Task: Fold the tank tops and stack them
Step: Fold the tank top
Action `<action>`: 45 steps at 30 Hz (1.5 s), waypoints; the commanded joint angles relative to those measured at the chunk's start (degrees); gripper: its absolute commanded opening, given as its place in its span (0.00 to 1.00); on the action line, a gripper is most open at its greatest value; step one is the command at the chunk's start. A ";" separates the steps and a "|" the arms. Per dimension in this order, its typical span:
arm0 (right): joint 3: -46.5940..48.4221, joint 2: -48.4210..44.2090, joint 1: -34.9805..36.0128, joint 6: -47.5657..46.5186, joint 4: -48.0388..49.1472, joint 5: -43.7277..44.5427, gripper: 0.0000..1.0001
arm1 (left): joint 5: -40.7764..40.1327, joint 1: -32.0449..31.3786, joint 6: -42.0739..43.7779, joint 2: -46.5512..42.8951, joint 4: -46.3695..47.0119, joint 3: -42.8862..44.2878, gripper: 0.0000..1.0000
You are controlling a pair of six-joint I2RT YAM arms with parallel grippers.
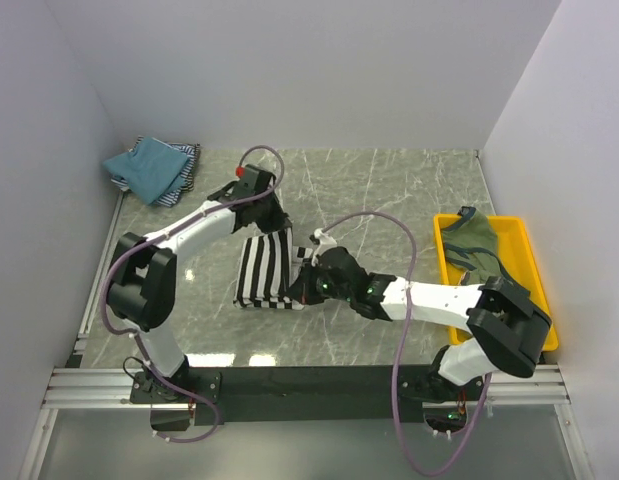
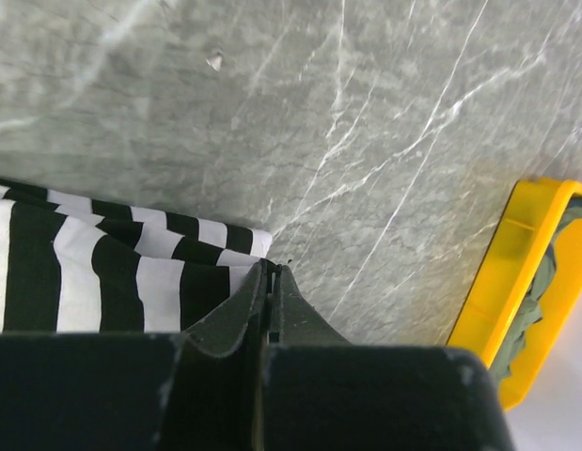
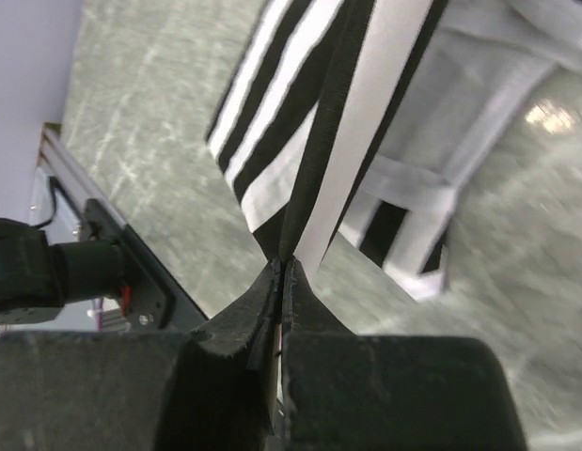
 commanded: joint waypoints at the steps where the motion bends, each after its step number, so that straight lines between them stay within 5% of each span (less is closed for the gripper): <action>1: -3.37 -3.13 0.17 2.08 1.46 -1.52 0.00 | -1.55 -0.76 -1.26 1.22 7.87 3.92 0.01; 12: -12.07 -5.68 -0.79 4.89 4.97 0.24 0.00 | 0.65 -4.28 -0.91 6.93 11.82 4.19 0.07; 22: -17.70 -5.68 -2.81 8.49 7.87 1.74 0.00 | 5.48 -5.69 1.11 9.13 19.82 3.75 0.34; 28: -21.39 -10.14 -5.27 11.48 5.95 4.19 0.34 | 1.91 -4.29 5.41 0.99 15.01 3.40 0.43; 30: -21.83 -12.96 -5.45 11.84 0.80 6.56 0.38 | -1.27 -2.54 6.12 -2.37 10.45 1.30 0.42; 36: -18.32 -26.24 -5.02 10.09 -9.96 10.97 0.42 | 1.53 8.80 6.29 -16.17 5.86 -15.91 0.26; 41: -2.63 -14.14 -1.68 2.62 -12.42 8.15 0.43 | 4.51 11.97 9.45 -20.66 4.18 -23.05 0.20; 45: 9.08 -1.75 1.83 -1.42 -14.17 5.87 0.43 | 11.17 14.96 9.90 -21.63 7.51 -30.25 0.31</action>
